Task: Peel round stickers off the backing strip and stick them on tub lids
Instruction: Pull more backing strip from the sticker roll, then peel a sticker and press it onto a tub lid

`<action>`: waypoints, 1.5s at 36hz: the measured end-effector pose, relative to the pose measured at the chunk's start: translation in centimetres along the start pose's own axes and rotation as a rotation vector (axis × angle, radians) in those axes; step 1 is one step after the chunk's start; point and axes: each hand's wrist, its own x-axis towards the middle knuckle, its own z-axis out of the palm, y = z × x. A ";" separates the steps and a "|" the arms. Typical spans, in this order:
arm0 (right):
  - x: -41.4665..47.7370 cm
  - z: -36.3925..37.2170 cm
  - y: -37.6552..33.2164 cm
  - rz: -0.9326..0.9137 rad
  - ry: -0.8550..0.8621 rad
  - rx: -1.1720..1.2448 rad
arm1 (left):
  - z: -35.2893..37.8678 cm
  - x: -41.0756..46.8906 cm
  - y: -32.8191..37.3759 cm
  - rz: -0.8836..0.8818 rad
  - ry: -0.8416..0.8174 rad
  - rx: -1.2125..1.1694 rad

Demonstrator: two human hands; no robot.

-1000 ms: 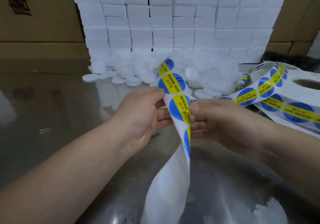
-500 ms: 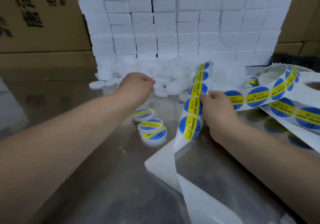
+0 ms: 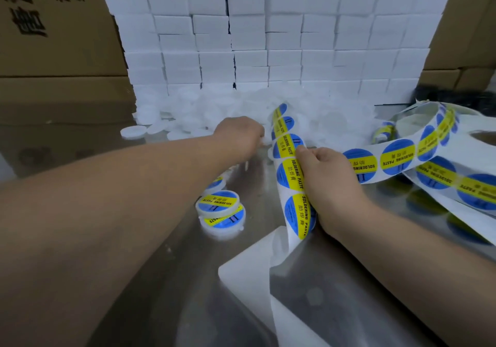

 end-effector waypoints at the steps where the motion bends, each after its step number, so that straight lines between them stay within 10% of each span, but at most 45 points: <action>1: 0.0 0.0 0.0 0.004 -0.003 0.017 | 0.0 0.0 -0.1 -0.007 0.032 0.004; 13: -1.1 -0.3 -1.0 0.070 -0.119 0.313 | -8.0 -7.6 -1.1 -0.485 0.407 -0.978; 21: -1.9 -0.6 -1.9 0.150 -0.237 0.543 | -9.7 -16.3 2.5 -0.427 0.269 -1.530; 30: -2.0 -0.8 -2.3 0.074 -0.273 0.532 | -8.3 -17.4 3.9 -0.255 -0.017 -1.288; 44: -4.2 -0.7 -2.0 -0.216 -0.710 0.387 | -7.4 -17.0 2.5 -0.479 0.202 -1.634; 54: -2.6 -1.2 -2.4 0.034 -0.334 0.519 | -7.8 -16.0 -0.1 -0.759 0.261 -2.051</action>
